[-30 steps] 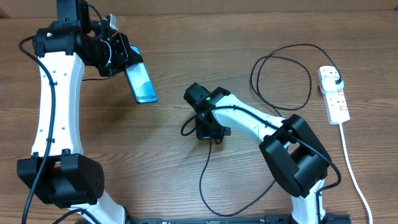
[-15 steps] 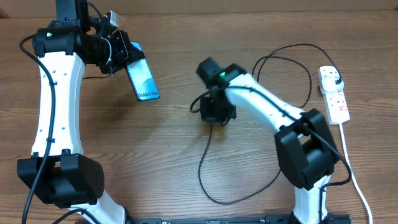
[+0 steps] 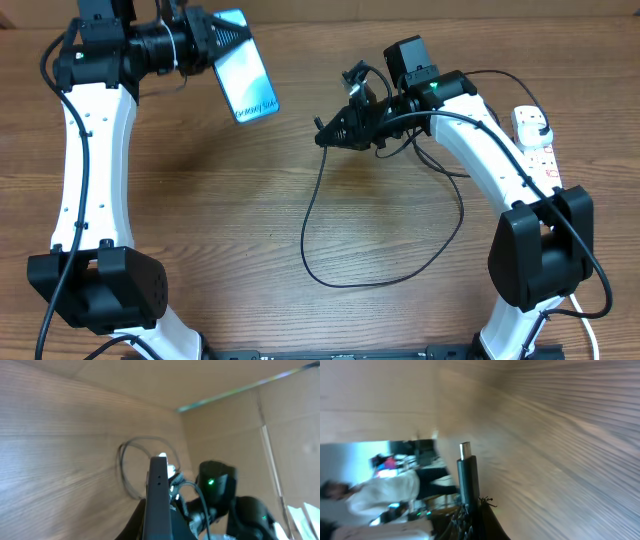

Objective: Plug charger to phone and switch on socket
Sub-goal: 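Lift the USB-C plug with the right gripper toward the raised phone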

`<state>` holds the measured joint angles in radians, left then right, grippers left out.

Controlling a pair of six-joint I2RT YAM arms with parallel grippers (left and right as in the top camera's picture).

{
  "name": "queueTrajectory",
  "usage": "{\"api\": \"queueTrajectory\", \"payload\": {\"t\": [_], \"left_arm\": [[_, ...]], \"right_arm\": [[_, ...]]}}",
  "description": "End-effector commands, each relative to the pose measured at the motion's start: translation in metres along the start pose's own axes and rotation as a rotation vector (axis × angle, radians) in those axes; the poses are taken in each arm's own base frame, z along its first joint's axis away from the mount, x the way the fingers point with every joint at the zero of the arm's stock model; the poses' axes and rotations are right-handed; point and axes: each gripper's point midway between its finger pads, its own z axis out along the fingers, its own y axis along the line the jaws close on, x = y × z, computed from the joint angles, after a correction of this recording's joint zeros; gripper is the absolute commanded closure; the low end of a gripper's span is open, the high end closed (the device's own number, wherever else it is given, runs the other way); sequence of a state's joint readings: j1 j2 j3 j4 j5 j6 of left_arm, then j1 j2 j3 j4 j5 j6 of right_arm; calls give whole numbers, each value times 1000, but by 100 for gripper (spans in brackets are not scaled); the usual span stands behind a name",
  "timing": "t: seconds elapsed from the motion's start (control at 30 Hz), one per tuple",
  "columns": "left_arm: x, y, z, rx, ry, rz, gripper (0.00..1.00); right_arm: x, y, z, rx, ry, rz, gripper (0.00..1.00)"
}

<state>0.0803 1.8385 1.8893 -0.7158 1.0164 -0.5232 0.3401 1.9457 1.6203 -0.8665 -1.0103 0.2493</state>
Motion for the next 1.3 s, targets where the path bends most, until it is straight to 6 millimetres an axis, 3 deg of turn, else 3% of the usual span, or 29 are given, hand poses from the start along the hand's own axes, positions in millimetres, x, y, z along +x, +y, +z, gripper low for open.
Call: {"api": "queueTrajectory", "payload": {"t": [0.0, 0.13, 0.27, 0.5, 0.8, 1.03, 1.27], "left_arm": [[-16, -31, -4, 109, -32, -93, 95], [-39, -53, -9, 180, -100, -69, 96], [-49, -66, -12, 220, -130, -71, 96], [-62, -87, -20, 289, -166, -72, 96], [-70, -99, -25, 325, -202, -71, 96], [-79, -125, -37, 404, -244, -8, 96], [-81, -127, -39, 413, -259, -12, 96]], "right_arm": [[2, 48, -14, -191, 17, -93, 96], [3, 77, -23, -359, 44, -167, 96], [-1, 101, -35, -476, 79, -171, 96], [-14, 127, -48, -523, 115, -157, 96], [-29, 160, -64, -523, 84, -177, 96], [-39, 180, -74, -540, 28, -96, 96], [-39, 201, -87, -585, -15, -112, 96]]}}
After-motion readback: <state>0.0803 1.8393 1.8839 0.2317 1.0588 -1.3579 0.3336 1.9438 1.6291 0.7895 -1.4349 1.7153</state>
